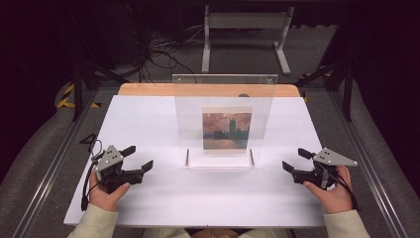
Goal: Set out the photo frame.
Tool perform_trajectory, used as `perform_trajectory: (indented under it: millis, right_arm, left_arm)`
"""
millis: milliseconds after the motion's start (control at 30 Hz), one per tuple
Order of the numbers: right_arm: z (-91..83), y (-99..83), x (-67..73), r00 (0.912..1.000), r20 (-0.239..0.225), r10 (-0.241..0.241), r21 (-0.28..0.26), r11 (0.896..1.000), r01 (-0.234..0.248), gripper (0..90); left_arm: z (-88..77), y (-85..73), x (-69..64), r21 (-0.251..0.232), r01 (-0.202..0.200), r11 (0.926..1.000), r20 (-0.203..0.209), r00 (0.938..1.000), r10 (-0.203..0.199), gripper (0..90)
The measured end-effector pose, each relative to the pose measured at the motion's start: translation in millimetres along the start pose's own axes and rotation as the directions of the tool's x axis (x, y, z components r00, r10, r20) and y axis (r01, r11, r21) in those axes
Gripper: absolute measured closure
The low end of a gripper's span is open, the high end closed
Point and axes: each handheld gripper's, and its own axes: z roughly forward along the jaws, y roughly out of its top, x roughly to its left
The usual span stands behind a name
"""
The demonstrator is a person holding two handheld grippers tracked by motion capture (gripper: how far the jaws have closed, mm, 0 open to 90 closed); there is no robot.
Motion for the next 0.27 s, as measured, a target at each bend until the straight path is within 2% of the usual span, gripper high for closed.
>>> perform_trajectory:
  millis: [133,267]
  right_arm:
    - [6.2,-7.6,0.4,0.9999,-0.016,0.000,0.025,1.000,0.000,20.1]
    - [7.4,-6.9,2.3,0.9996,-0.026,-0.008,0.018,1.000,0.008,20.0]
  left_arm:
    - [1.7,-2.3,2.3,0.003,0.006,1.0000,0.004,1.0000,-0.006,16.4]
    - [2.4,-2.2,1.3,0.001,0.005,1.0000,0.006,1.0000,-0.005,16.4]
